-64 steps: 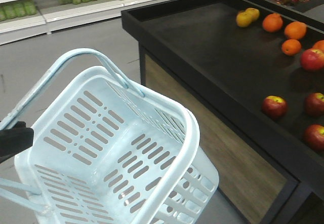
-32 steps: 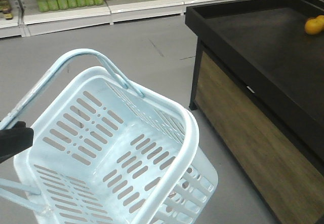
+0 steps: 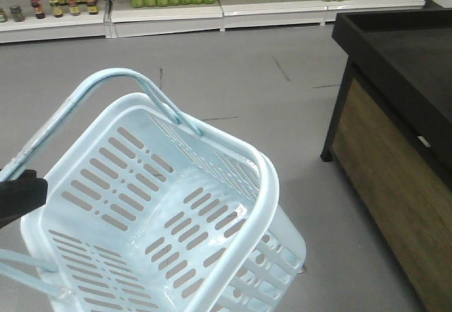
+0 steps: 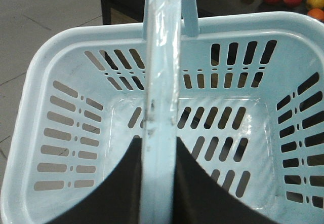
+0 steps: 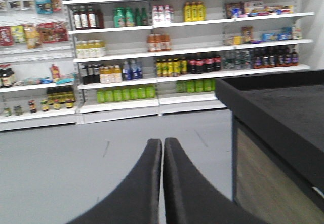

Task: Pick three apples into basket with both arms
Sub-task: 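Drive the base away from the table holding the basket in the left gripper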

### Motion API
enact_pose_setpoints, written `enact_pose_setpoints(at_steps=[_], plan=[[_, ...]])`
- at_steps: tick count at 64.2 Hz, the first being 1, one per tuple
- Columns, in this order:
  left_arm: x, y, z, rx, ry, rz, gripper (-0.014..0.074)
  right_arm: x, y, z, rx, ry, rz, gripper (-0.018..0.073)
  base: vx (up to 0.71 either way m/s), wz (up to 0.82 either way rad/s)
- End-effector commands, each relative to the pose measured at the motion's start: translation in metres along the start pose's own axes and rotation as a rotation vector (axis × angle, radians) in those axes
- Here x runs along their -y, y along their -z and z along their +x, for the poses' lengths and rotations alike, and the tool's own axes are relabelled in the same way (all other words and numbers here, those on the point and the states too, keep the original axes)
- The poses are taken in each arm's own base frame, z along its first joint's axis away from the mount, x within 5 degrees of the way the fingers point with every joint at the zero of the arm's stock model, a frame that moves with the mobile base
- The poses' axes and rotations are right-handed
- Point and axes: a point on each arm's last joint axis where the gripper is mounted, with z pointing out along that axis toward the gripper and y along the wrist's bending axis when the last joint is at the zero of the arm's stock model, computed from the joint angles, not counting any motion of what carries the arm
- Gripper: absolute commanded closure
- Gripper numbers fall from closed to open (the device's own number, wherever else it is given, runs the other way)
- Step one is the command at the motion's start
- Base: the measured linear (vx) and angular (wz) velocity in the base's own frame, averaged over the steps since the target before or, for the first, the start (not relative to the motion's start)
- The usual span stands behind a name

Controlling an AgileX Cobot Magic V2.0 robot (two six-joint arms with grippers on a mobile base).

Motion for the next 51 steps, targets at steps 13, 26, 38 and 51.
enact_pose_setpoints(at_steps=[13,26,38,51], plan=[[0.0023,0.0078,-0.0168,0.132,0.026,-0.002,0.0603,-0.0007,0.0009,-0.0028,0.074,0.018,-0.007,0.0564,0.07,0.38],[0.0023,0.0078,-0.0168,0.132,0.026,-0.002,0.0603,-0.0007,0.0009,-0.0028,0.074,0.018,-0.007,0.0564,0.13,0.46],[0.0023,0.0078,-0.0168,0.132,0.026,-0.002,0.0603,-0.0007,0.0009,-0.0028,0.074,0.018,-0.007,0.0564,0.17,0.53],[0.0023,0.0078,-0.0168,0.132,0.026,-0.002,0.0603,-0.0007,0.0009,-0.0028,0.074,0.018,-0.007,0.0564,0.19,0.47]])
